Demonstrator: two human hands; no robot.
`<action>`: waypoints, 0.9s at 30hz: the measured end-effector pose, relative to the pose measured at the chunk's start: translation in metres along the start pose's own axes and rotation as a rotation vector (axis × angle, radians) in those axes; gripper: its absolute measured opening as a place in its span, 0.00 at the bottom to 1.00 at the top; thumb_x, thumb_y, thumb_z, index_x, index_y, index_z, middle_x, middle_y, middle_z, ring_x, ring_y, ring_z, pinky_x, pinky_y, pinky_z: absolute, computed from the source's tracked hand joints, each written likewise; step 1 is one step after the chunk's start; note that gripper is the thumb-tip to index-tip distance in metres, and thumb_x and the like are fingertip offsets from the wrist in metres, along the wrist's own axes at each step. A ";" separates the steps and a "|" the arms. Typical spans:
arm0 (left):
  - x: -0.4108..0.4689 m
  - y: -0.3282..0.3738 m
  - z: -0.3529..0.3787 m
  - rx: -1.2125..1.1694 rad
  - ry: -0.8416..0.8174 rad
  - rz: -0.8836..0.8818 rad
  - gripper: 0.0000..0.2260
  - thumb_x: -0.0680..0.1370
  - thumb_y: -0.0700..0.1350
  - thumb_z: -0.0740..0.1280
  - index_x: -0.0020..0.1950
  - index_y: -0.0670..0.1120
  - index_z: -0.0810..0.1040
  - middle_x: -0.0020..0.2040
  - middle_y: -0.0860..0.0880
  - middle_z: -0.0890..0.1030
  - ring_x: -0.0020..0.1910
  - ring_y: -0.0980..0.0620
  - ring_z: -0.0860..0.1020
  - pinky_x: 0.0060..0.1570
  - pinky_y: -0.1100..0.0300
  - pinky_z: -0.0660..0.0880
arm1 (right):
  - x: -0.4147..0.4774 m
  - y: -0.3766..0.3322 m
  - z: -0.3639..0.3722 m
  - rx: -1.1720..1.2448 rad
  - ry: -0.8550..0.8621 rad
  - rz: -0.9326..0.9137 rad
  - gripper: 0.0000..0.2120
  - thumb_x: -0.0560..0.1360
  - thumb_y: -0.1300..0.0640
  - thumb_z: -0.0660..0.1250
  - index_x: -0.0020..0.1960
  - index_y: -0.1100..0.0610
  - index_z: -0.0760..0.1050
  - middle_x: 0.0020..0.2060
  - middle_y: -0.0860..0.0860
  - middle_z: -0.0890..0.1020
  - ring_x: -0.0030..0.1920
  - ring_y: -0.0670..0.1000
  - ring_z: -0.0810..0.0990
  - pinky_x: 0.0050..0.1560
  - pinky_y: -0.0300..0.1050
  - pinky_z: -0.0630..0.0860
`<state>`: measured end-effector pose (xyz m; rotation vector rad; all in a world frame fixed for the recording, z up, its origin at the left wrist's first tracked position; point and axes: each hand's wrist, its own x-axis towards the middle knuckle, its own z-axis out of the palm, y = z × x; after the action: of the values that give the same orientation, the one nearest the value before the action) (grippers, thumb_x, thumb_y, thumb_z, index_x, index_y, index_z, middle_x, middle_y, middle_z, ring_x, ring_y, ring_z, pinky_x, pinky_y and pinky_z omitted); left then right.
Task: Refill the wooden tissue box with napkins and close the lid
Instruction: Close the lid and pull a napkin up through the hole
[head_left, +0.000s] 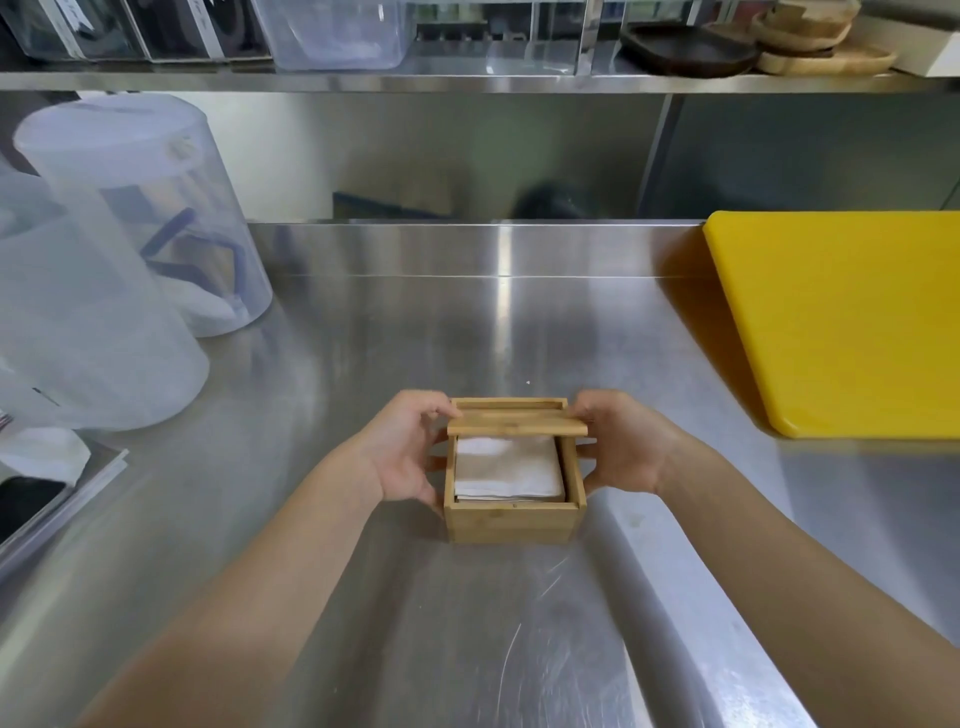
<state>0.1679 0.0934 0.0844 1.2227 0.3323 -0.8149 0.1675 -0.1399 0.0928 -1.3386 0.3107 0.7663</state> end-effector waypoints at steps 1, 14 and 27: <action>0.001 -0.002 0.000 0.022 0.013 0.003 0.09 0.67 0.42 0.61 0.43 0.52 0.76 0.45 0.50 0.76 0.46 0.45 0.74 0.46 0.40 0.73 | 0.000 0.001 0.001 -0.025 0.012 -0.007 0.10 0.70 0.61 0.59 0.41 0.57 0.79 0.42 0.54 0.73 0.44 0.55 0.72 0.42 0.57 0.76; 0.002 -0.014 0.003 0.111 0.156 0.064 0.33 0.70 0.32 0.65 0.68 0.60 0.66 0.58 0.47 0.76 0.52 0.47 0.75 0.37 0.45 0.78 | -0.009 0.008 0.007 -0.143 0.045 -0.065 0.22 0.69 0.76 0.56 0.58 0.61 0.75 0.54 0.56 0.77 0.55 0.54 0.74 0.48 0.64 0.76; 0.013 -0.053 0.034 1.539 0.623 0.637 0.41 0.69 0.73 0.40 0.76 0.51 0.45 0.77 0.51 0.45 0.74 0.53 0.39 0.70 0.54 0.37 | -0.012 0.011 0.012 -0.198 0.134 -0.085 0.15 0.71 0.70 0.60 0.52 0.55 0.77 0.54 0.53 0.79 0.55 0.52 0.75 0.46 0.58 0.77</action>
<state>0.1328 0.0511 0.0503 2.8257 -0.3157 0.0557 0.1490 -0.1315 0.0948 -1.5837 0.2879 0.6501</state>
